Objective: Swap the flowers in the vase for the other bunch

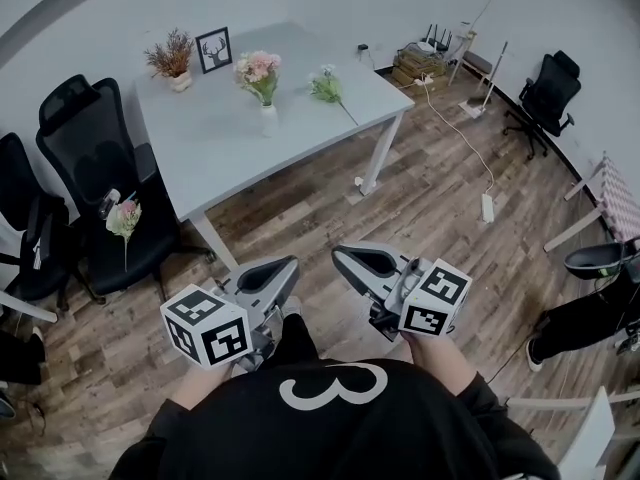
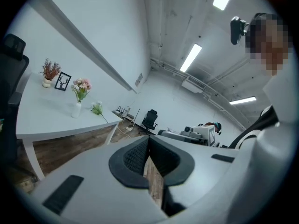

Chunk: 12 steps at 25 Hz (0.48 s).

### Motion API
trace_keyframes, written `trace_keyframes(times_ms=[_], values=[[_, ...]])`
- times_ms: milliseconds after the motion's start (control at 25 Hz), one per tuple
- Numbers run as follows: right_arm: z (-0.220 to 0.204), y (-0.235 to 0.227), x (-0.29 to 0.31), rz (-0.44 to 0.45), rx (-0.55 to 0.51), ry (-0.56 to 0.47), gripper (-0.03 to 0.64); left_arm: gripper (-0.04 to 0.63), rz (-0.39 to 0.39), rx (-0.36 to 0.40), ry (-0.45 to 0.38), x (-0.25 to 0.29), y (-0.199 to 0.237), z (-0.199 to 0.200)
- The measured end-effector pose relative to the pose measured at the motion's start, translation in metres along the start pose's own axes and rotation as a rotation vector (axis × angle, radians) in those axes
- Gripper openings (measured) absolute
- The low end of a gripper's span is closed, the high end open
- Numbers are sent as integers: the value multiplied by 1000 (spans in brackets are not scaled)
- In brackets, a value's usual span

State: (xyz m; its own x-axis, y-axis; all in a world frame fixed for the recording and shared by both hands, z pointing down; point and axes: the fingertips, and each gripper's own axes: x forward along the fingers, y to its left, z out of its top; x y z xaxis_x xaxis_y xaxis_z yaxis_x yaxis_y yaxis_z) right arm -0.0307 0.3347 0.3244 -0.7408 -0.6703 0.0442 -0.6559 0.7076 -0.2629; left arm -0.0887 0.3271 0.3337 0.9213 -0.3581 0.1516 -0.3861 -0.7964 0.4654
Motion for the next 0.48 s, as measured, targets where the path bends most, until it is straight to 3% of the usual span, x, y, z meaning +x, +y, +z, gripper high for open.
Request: trace_keyframes(times_ms=[280, 480], values=[[20, -87, 44, -44, 79, -81, 6, 11, 20, -27, 47, 48, 74, 31], [34, -140, 91, -34, 101, -74, 8, 11, 23, -36, 70, 81, 128, 66]])
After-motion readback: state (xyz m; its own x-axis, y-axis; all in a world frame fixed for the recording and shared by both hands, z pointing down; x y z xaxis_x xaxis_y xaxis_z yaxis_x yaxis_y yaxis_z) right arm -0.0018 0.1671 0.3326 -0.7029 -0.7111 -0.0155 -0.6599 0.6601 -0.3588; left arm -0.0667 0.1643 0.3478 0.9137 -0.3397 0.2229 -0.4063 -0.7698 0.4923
